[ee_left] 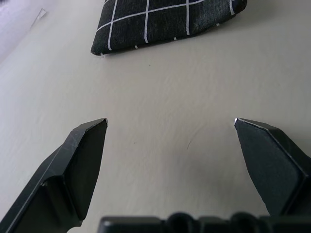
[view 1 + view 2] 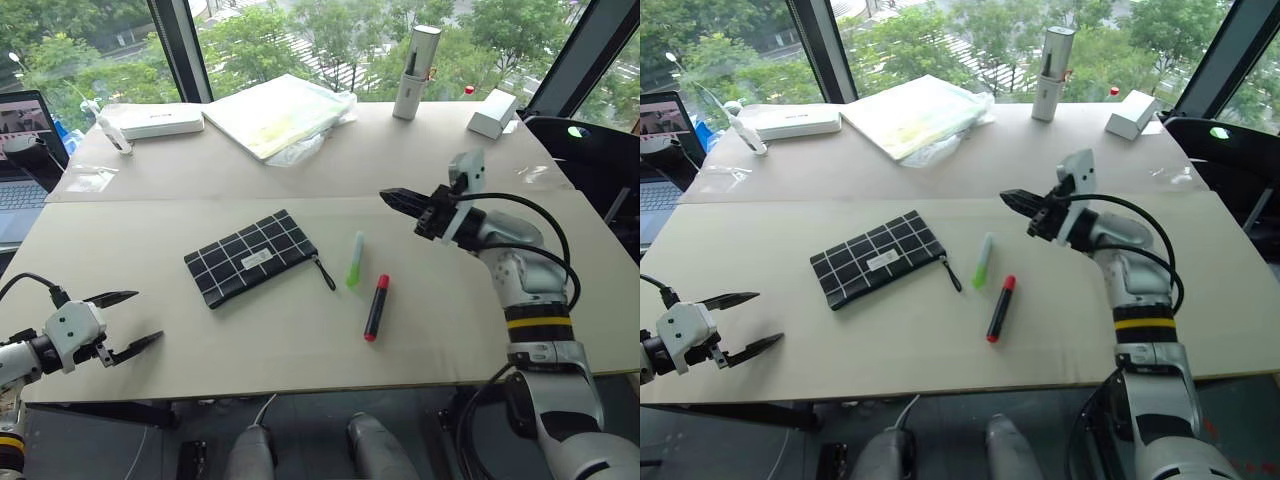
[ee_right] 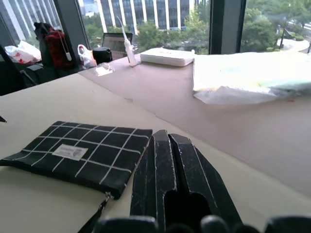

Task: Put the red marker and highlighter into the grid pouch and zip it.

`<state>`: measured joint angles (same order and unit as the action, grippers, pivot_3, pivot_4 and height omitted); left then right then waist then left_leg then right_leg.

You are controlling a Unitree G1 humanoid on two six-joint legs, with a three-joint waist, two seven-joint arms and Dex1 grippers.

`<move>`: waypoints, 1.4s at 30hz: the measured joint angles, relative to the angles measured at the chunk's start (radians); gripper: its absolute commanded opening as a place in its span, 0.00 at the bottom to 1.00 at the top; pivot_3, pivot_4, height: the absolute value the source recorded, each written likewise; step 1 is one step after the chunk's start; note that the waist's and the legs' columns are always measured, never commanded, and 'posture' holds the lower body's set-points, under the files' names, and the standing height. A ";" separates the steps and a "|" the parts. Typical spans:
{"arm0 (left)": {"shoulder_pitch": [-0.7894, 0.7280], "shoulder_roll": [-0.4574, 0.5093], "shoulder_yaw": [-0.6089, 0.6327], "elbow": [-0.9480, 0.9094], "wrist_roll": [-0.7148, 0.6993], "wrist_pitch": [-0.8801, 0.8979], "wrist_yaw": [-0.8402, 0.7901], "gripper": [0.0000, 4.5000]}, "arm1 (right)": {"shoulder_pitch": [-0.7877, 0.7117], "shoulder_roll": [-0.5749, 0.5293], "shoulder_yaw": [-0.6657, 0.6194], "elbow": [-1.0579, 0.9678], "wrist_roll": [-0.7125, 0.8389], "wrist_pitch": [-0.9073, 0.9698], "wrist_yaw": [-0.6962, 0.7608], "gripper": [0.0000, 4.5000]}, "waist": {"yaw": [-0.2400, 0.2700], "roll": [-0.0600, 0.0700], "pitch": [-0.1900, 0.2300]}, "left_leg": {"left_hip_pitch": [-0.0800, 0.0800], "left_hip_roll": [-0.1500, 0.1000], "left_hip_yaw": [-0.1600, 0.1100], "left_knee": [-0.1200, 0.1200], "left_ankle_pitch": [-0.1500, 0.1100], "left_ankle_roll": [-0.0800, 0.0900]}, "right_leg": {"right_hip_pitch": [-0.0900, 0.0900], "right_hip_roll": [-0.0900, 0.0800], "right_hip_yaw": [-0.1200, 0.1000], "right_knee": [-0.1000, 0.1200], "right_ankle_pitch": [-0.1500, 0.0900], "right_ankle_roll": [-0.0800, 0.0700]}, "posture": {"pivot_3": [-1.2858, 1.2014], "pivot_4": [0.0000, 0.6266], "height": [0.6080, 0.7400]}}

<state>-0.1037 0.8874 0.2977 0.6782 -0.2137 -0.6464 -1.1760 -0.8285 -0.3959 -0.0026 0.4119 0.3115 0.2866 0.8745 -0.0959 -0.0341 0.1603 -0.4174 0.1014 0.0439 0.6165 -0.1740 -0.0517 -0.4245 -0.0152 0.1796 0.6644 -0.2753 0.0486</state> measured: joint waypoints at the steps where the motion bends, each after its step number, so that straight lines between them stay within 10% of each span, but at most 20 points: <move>1: -0.030 0.004 -0.016 0.026 0.026 -0.032 0.010 1.00 | -0.033 0.024 0.044 0.051 -0.058 -0.014 -0.027 0.00 | 0.000 0.002 -0.001 | 0.001 0.000 0.000 0.000 0.000 0.000 | 0.000 0.000 0.000 0.001 0.000 0.000 | 0.52 0.24 0.98; 17: -0.183 -0.032 -0.157 0.047 0.077 -0.088 0.069 1.00 | -0.226 0.248 0.264 0.319 -0.359 -0.091 -0.197 0.00 | 0.025 0.003 -0.002 | -0.005 0.000 -0.001 0.003 0.002 0.000 | -0.003 -0.001 -0.002 0.003 0.000 0.000 | 0.52 0.24 0.98; 42: -0.155 -0.053 -0.187 -0.096 0.068 0.037 0.102 1.00 | -0.214 0.239 0.466 0.418 -0.633 -0.268 -0.165 0.00 | 0.025 0.003 -0.002 | -0.006 0.000 -0.003 0.006 0.001 0.000 | -0.003 0.000 -0.004 0.003 0.000 0.000 | 0.52 0.24 0.98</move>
<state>-0.2588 0.8344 0.1103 0.5819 -0.1457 -0.6094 -1.0741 -1.0421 -0.1571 0.4634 0.8296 -0.3215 0.0186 0.7093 -0.0711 -0.0312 0.1586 -0.4238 0.1013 0.0412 0.6220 -0.1726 -0.0521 -0.4277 -0.0157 0.1760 0.6675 -0.2754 0.0486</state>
